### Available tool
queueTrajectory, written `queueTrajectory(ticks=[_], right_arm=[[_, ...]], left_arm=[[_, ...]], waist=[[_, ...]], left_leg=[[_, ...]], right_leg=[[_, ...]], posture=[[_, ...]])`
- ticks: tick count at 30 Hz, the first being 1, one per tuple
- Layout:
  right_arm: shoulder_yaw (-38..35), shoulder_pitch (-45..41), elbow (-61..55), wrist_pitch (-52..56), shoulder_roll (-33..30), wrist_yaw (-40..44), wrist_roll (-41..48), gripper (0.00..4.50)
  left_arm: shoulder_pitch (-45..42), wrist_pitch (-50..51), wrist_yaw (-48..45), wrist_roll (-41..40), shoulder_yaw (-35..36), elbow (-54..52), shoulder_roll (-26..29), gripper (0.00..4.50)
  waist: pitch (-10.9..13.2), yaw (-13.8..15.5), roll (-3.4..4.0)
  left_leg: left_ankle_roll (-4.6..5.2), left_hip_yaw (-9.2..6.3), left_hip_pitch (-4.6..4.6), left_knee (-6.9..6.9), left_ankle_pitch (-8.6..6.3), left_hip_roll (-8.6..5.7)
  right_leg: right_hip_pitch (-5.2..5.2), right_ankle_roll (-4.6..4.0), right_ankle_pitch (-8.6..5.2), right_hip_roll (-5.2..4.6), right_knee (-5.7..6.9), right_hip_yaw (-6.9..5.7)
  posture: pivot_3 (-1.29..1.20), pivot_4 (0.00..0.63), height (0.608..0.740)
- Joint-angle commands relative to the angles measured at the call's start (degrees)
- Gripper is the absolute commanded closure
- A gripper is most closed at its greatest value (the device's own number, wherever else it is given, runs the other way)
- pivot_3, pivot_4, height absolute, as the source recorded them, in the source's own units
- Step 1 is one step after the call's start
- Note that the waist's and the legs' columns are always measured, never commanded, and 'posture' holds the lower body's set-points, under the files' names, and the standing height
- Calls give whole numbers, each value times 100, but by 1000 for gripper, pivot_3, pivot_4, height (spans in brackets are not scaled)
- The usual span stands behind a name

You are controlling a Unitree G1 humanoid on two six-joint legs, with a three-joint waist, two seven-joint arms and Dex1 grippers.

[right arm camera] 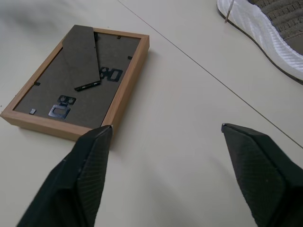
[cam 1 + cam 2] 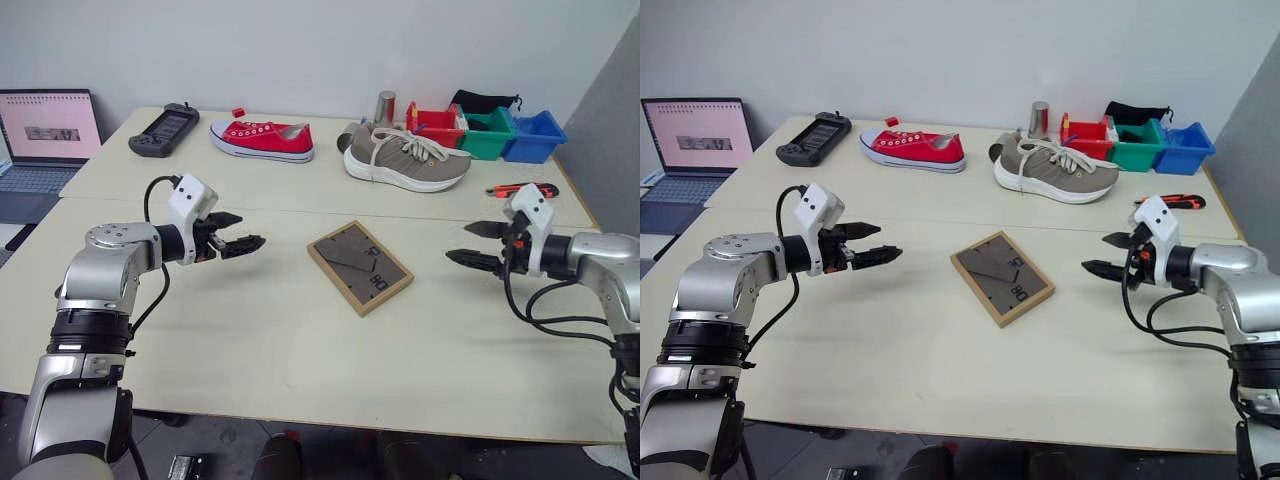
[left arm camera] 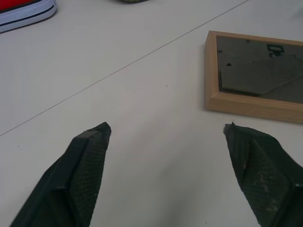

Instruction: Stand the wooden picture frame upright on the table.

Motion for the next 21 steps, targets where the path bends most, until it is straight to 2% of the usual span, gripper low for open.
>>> queueTrajectory(ticks=[1,8,12,15,21], right_arm=[[132,-215,162,-323,176,-112,-212,1774],[652,-399,774,-884,795,-395,-784,3487],[670,-472,981,-1001,978,-440,-866,4405],[705,-562,1242,-1120,1131,-524,-964,4500],[947,-498,1207,-1251,1302,-446,-1182,4500]], left_arm=[[-30,49,118,-121,81,-281,-140,1488],[171,-199,523,149,-270,-487,-703,3032],[200,-232,616,188,-339,-508,-845,3900],[213,-344,706,254,-446,-360,-1020,4470],[-119,-659,812,512,-710,356,-1431,4470]], waist=[[0,3,0],[0,6,0],[0,6,0],[0,3,0],[-1,9,0]], left_leg=[[0,0,0,1,0,0],[-1,0,-1,4,0,0],[-1,0,-1,5,0,-1],[-1,0,0,5,0,-1],[-1,0,1,5,1,-2]], right_leg=[[0,0,0,0,0,0],[0,0,0,-1,4,0],[0,-1,1,-1,4,-1],[0,-1,1,-1,5,0],[2,-1,1,-2,6,-1]], posture=[[0,150,740],[0,150,740],[0,150,740],[0,150,740],[0,150,740]])
